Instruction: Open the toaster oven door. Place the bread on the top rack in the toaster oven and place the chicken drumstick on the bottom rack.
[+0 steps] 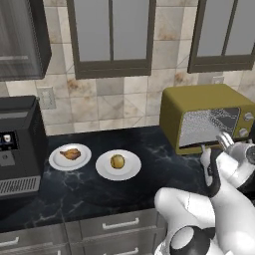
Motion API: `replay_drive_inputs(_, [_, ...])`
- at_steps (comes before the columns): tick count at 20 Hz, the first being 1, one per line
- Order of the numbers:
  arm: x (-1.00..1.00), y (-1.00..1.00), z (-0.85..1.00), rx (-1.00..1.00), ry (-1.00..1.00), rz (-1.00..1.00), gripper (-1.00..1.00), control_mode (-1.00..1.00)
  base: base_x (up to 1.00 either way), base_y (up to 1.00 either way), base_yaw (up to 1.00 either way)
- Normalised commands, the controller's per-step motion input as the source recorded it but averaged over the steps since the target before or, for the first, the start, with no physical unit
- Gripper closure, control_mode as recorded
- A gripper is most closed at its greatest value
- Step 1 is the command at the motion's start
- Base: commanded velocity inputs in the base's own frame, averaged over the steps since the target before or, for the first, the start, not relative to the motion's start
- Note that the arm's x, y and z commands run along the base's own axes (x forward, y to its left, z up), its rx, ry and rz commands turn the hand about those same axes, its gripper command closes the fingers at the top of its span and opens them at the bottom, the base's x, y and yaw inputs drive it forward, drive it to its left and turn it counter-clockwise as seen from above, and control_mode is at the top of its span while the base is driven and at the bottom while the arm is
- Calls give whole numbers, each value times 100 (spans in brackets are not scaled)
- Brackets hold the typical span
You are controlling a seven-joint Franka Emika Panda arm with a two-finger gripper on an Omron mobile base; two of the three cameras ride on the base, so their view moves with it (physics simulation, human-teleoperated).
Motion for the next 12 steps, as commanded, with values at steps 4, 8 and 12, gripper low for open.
replay_drive_inputs(4, [-62, -4, 100, 4, 0, 23, -100, -100, 0, 0, 0])
replay_drive_inputs(8, [-99, -7, 100, 0, 0, 16, -100, -100, 0, 0, 0])
replay_drive_inputs(12, [-38, -5, 100, 0, 0, 23, -100, -100, 0, 0, 0])
